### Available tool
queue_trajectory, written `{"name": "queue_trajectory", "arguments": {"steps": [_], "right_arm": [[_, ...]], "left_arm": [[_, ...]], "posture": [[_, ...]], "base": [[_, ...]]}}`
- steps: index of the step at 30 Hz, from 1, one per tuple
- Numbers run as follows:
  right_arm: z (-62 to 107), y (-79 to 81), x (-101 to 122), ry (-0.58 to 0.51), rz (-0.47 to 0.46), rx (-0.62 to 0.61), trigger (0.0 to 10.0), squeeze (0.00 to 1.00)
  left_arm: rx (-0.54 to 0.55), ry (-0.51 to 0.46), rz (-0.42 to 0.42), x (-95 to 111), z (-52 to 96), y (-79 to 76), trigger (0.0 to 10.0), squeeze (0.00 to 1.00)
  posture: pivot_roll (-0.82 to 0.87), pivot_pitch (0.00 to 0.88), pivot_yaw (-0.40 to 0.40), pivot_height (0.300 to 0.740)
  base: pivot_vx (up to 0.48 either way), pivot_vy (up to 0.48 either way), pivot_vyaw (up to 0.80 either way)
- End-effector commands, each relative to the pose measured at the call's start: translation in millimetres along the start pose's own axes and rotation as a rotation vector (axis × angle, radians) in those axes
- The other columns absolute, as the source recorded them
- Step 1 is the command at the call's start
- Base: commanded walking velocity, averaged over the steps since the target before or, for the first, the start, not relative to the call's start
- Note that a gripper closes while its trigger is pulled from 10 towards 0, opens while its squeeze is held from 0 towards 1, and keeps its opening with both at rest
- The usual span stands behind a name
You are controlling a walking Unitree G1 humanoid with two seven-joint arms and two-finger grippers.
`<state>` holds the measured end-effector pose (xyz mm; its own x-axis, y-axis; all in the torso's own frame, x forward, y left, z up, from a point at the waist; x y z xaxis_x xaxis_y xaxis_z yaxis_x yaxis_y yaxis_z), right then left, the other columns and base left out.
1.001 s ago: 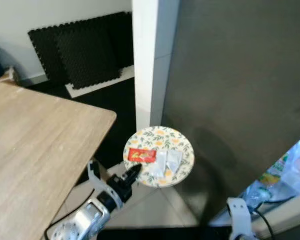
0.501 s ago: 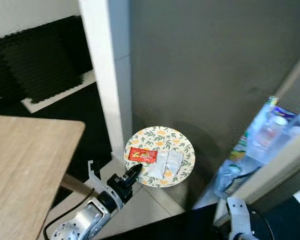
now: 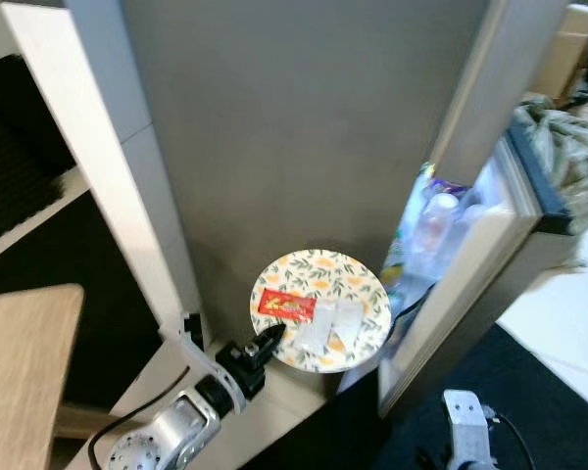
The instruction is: Restocking fridge
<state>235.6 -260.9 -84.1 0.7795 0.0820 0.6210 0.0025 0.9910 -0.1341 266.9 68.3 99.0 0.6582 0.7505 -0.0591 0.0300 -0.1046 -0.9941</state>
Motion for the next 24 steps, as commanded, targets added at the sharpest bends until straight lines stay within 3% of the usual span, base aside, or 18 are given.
{"name": "queue_trajectory", "arguments": {"steps": [1, 16, 24], "right_arm": [[1.3, 5.5, -15.7, 0.044, -0.01, 0.01, 10.0, 0.0], [0.5, 7.3, -7.8, 0.003, -0.025, 0.025, 10.0, 0.0], [-0.6, 15.9, 23.9, -0.139, -0.011, 0.105, 10.0, 0.0]], "left_arm": [[-0.028, 0.007, 0.024, -8.1, -5.3, -1.7, 10.0, 0.0], [-0.004, 0.017, -0.014, -7.0, -3.5, 2.3, 10.0, 0.0], [0.016, 0.01, -0.055, -2.6, -2.6, 5.0, 10.0, 0.0]], "posture": [[-0.04, 0.105, 0.03, 0.74], [-0.04, 0.103, 0.03, 0.74], [-0.04, 0.102, 0.031, 0.74]], "base": [[0.0, 0.0, -0.76], [0.0, 0.0, -0.72], [0.0, 0.0, 0.0]]}}
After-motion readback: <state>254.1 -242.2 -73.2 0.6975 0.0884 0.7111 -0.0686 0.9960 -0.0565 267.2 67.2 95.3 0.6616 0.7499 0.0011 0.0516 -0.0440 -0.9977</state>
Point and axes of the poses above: a point about 5 cm out from each wrist's last joint towards the gripper, its own z axis pointing back from the gripper into the wrist, its own x axis along the axis of the wrist's last joint, y = z × x, the point moved 4 cm from there along -z, pointing out of the wrist towards the gripper, and after that the axes turned 8 degrees about z, right-handed, at the moved point
